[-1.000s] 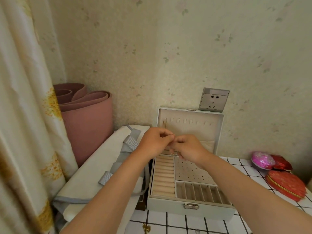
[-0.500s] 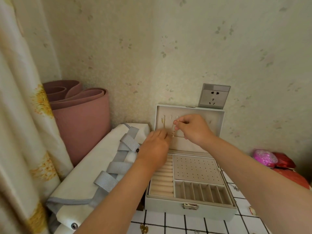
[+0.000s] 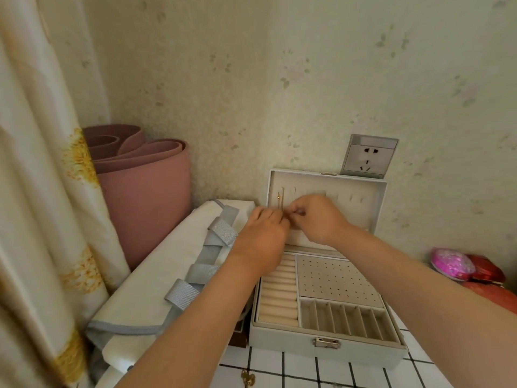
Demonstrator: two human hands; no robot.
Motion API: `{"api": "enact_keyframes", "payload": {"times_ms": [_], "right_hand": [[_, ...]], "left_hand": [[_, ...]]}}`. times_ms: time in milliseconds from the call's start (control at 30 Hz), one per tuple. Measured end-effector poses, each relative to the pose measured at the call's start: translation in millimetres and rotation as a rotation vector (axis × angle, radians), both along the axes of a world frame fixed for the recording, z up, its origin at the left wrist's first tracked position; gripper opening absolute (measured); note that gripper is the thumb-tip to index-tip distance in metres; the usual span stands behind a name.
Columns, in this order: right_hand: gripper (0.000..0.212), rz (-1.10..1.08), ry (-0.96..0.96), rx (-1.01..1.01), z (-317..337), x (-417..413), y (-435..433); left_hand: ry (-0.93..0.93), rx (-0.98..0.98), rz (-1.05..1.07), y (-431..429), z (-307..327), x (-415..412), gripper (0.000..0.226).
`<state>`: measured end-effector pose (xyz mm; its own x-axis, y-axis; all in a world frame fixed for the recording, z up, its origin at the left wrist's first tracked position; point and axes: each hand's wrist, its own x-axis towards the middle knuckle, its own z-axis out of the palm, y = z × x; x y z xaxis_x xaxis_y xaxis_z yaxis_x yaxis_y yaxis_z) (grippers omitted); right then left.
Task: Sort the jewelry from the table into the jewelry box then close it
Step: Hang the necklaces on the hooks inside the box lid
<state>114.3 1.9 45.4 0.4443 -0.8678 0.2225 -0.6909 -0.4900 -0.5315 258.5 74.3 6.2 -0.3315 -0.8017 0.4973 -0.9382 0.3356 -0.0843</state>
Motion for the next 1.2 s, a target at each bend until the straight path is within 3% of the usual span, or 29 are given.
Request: {"api": "enact_keyframes", "payload": {"times_ms": [100,333,500,633,733,833,967,1200], "right_hand": [[0.024,0.069,0.168,0.05,-6,-2,4],[0.025,0.019,0.132,0.072,-6,5,14],[0.03,0.015,0.208,0.02,-15,13,21],[0.013,0.087,0.143,0.083,-6,7,27],[0.034,0.043,0.06,0.091,7,-12,34],[0.033,-0.021,0.005,0.054,13,-42,38],[0.026,-0.127,-0.042,0.061,18,-93,51],[0.017,-0.269,0.064,0.137,-6,-185,75]], "left_hand": [[0.05,0.012,-0.038,-2,-4,4,0.026],[0.401,-0.083,-0.009,7,-1,11,0.045],[0.62,0.129,0.032,8,-4,14,0.062],[0.576,0.152,0.054,12,1,12,0.061],[0.527,0.087,0.082,16,9,6,0.061],[0.499,0.07,0.016,21,19,-10,0.056],[0.465,0.232,-0.079,25,28,-45,0.051],[0.307,0.398,-0.165,24,25,-120,0.031]]}}
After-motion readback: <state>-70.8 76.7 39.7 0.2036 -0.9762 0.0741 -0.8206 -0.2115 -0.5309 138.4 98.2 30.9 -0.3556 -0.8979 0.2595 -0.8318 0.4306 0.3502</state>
